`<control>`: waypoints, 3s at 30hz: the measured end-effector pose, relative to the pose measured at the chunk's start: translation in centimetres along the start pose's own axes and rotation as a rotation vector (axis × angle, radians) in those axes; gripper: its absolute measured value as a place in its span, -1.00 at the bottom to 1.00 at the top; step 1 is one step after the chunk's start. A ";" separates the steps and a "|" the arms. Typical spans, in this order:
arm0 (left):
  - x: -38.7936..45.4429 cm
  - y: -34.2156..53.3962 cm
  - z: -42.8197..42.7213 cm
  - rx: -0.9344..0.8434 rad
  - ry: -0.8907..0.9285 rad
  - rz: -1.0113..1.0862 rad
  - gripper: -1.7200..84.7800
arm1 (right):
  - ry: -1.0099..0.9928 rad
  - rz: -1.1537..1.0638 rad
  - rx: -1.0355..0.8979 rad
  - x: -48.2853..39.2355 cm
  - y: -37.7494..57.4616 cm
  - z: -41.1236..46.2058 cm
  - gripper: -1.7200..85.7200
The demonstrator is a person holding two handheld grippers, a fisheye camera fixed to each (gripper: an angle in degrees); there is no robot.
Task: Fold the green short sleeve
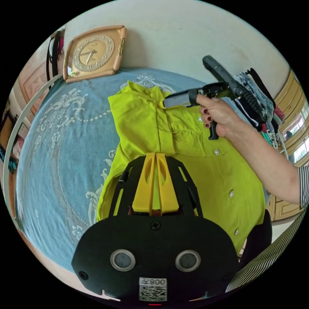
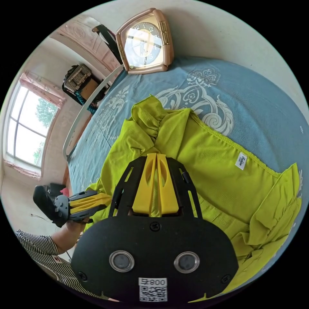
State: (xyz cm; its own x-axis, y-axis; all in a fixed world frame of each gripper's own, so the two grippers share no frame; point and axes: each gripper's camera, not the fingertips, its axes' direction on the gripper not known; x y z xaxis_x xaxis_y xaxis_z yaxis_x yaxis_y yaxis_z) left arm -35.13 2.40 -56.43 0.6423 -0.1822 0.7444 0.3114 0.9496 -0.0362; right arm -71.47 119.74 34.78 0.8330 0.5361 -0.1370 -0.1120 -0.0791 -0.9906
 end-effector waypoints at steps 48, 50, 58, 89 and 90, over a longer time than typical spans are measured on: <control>-9.5 19.9 -0.9 -0.305 0.131 -0.258 -0.95 | 0.297 0.385 -0.186 -4.1 62.9 -27.4 -0.96; -10.5 20.7 -0.9 -0.294 0.144 -0.287 -0.95 | 0.281 0.412 -0.169 -4.0 63.4 -27.9 -0.95; -13.7 20.8 -1.5 -0.155 0.292 -0.322 -0.95 | 0.306 0.335 -0.169 -5.3 63.0 -30.3 -0.95; -7.6 -15.9 32.9 -0.133 0.513 -0.075 -0.91 | 0.481 0.082 0.048 10.6 42.7 -31.7 -0.94; -7.7 -16.1 33.4 -0.128 0.510 -0.074 -0.92 | 0.444 0.097 0.064 11.5 43.0 -32.3 -0.94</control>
State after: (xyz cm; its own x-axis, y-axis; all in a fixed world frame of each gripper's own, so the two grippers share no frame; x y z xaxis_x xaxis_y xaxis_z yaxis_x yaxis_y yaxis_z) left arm -68.45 -2.97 -39.27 0.8647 -0.3783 0.3305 0.4309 0.8968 -0.1008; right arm -49.22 95.34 -9.17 0.9671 0.1152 -0.2268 -0.2222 -0.0514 -0.9736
